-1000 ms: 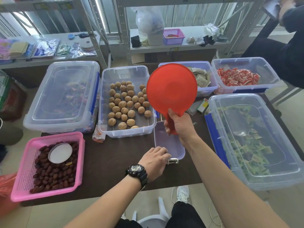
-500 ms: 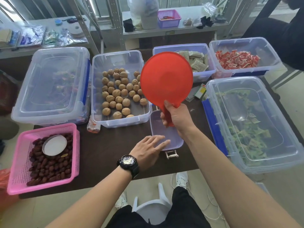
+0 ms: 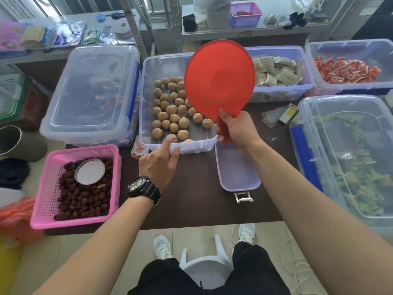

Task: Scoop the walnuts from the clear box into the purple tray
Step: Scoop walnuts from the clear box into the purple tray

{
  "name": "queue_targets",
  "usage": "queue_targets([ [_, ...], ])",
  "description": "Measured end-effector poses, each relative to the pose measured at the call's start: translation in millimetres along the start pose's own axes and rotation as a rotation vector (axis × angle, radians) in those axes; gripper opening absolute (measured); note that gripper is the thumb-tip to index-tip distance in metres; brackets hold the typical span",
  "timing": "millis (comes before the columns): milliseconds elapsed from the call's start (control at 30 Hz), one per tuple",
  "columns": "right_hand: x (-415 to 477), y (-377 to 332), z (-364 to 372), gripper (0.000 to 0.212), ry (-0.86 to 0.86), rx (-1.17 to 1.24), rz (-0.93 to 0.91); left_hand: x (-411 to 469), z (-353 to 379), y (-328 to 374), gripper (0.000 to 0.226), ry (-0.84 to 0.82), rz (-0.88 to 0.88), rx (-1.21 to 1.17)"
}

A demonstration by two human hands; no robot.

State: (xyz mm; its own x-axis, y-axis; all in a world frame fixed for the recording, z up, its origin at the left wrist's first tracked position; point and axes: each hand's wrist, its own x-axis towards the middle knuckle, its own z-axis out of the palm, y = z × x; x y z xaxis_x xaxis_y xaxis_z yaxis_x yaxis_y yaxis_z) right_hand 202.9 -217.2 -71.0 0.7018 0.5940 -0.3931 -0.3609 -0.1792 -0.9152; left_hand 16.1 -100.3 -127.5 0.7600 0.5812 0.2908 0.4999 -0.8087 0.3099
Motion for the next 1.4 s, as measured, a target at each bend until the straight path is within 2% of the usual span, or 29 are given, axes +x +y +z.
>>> queue_targets([
  [167,16,-2,15,0.033,-0.039,-0.133,-0.101,2,16,-11,0.024,0.071,-0.025,0.039],
  [433,45,15,32,0.032,-0.072,-0.212,-0.257,-5,56,-28,0.019,0.383,0.065,0.041],
  [533,52,25,36,0.033,-0.086,-0.206,-0.309,-5,65,-31,0.021,0.453,0.070,0.043],
  [667,56,37,41,0.031,-0.139,-0.188,-0.369,-5,72,-32,0.028,0.473,0.027,-0.010],
  [800,52,39,43,0.029,-0.169,-0.199,-0.423,-4,72,-31,0.025,0.513,0.082,0.008],
  [967,30,23,45,0.024,-0.134,-0.264,-0.483,-3,57,-26,0.025,0.418,0.090,0.052],
  [1100,3,14,40,0.021,-0.102,-0.335,-0.468,-7,40,-11,0.026,0.331,0.018,0.056],
  [1400,-54,-3,33,0.015,-0.049,-0.429,-0.519,-14,17,4,0.025,0.336,0.047,0.032],
])
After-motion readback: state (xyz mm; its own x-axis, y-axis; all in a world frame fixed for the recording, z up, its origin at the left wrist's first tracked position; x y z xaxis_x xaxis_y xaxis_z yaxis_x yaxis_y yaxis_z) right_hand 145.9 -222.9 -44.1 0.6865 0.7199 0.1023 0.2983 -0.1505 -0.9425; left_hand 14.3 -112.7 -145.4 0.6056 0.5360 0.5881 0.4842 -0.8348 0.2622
